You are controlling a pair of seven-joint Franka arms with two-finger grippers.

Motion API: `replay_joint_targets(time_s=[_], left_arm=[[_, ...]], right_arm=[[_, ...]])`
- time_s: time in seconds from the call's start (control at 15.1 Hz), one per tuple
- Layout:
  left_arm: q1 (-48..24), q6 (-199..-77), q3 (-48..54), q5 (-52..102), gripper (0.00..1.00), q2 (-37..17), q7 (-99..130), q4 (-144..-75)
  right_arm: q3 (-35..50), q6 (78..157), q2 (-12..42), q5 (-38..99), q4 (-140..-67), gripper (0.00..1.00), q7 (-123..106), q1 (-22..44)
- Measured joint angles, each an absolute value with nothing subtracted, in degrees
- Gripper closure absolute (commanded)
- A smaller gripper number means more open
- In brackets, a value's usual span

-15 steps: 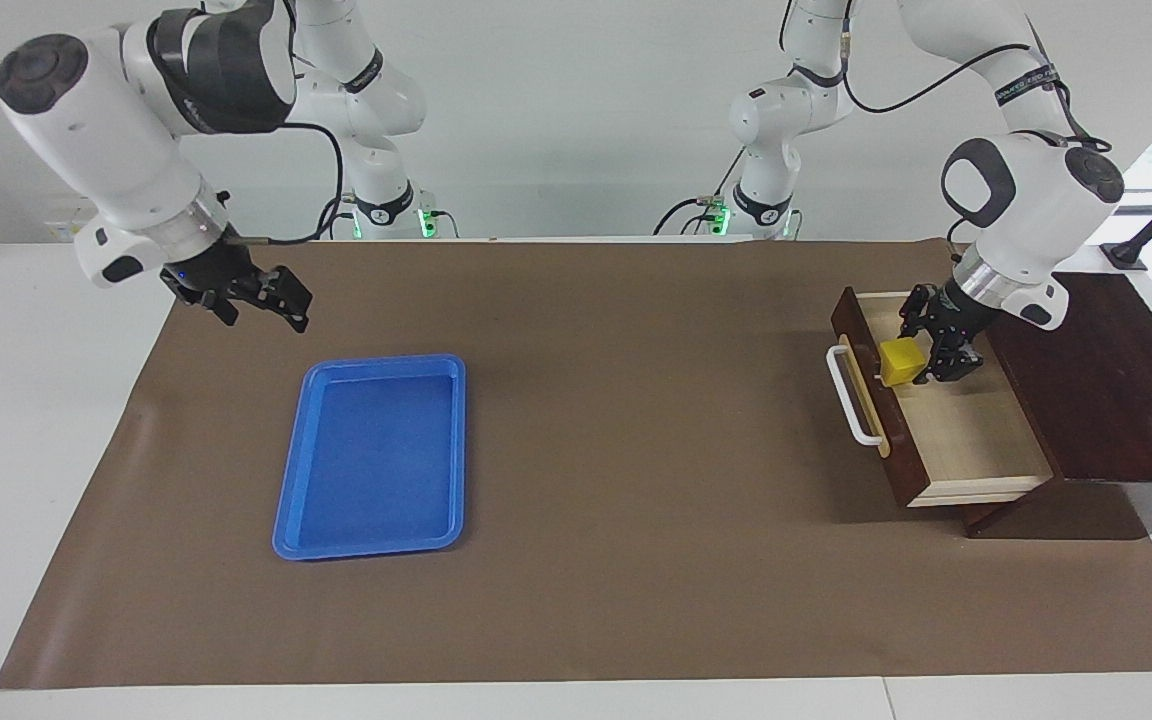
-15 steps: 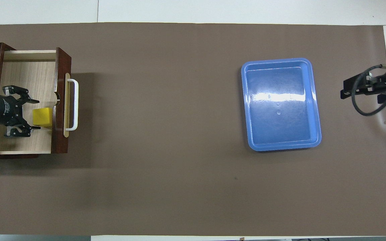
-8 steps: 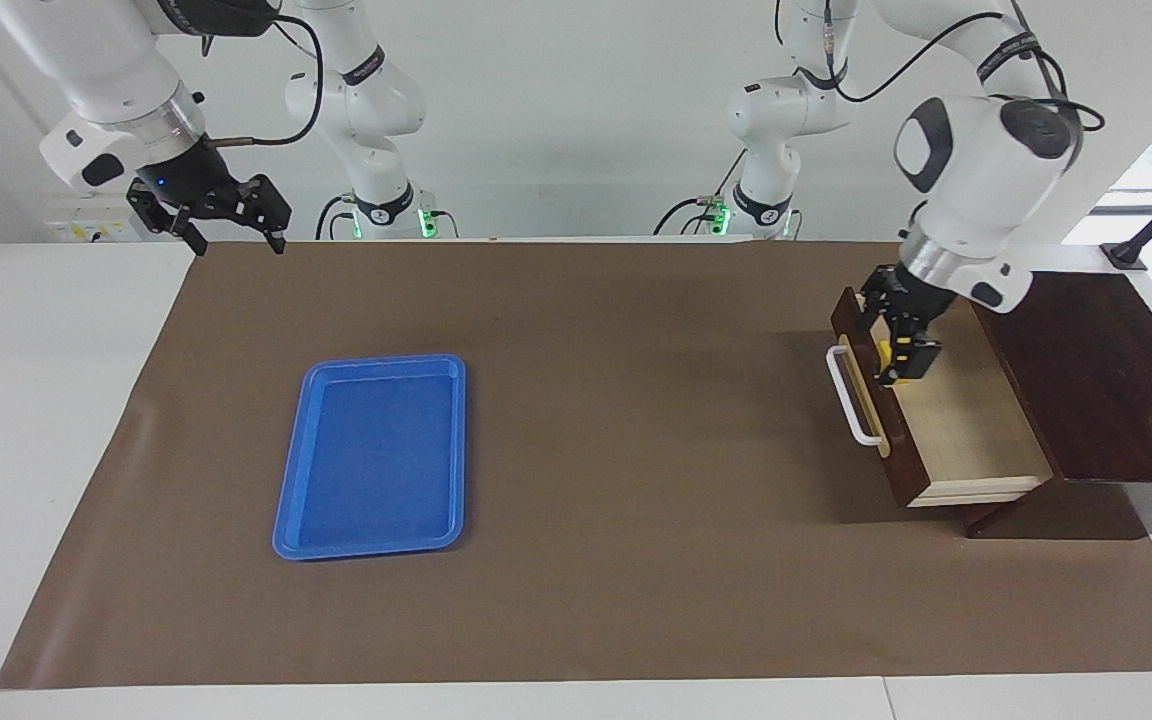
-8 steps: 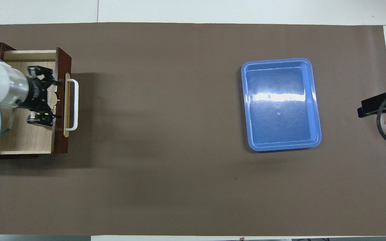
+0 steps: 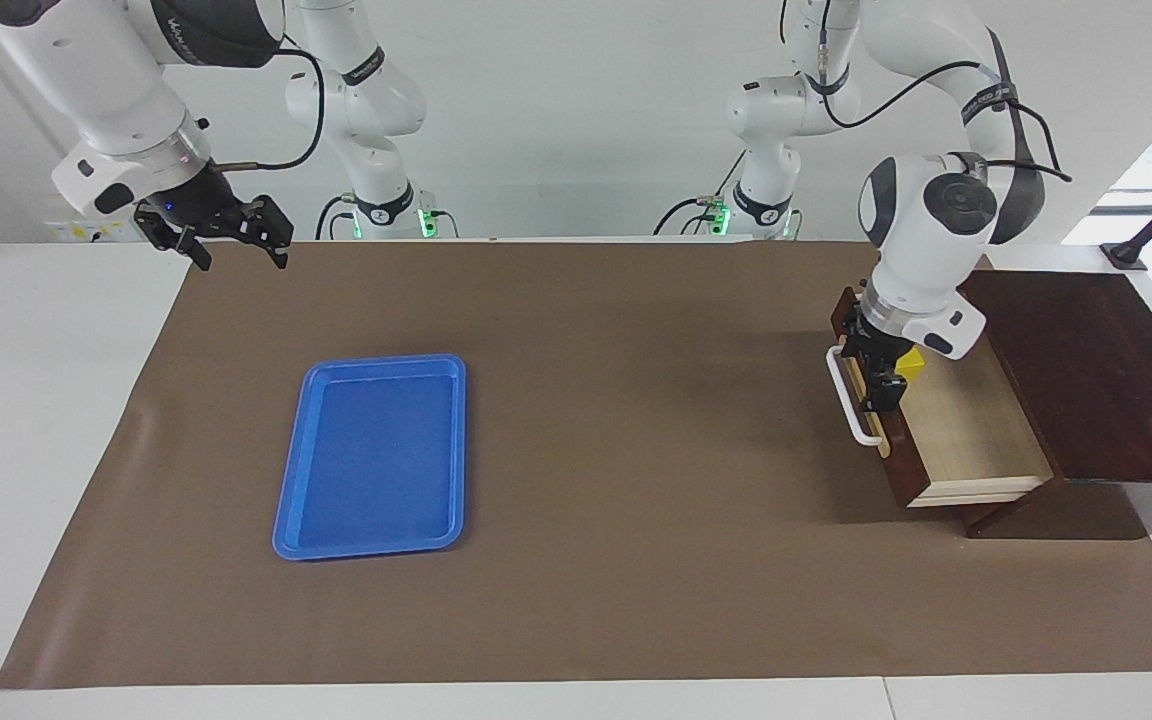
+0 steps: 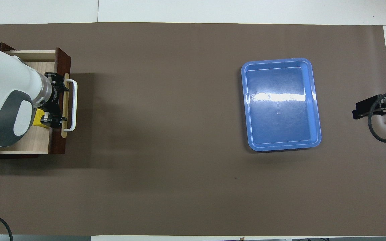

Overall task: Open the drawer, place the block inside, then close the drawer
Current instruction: 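Push the drawer shut with the left gripper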

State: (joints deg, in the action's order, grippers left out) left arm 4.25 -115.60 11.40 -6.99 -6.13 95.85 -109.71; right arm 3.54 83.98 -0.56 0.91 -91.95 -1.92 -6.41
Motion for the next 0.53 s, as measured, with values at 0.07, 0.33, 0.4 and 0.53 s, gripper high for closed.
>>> replay_joint_targets(time_s=[0.07,0.33,0.4,0.53], left_arm=[[5.61,-115.57,11.37,-7.09,0.0,-6.14,94.95,-109.28],[11.89,-114.81,11.14,-7.29,0.0,-6.32,89.1,-107.74],[13.52,-114.81,11.1,-7.32,0.0,-6.35,87.01,-107.78],[16.84,-114.89,11.08,-7.36,0.0,-6.38,82.07,-108.0]], right_arm=[[3.45,83.98,-0.24,0.92,-91.83,0.0,-1.56,-6.43],[3.44,83.98,0.25,0.91,-91.13,0.0,-0.06,-6.44],[3.44,84.05,0.25,0.9,-91.13,0.0,-0.05,-6.44],[3.51,84.82,0.44,0.21,-91.06,0.0,-0.04,-6.44]])
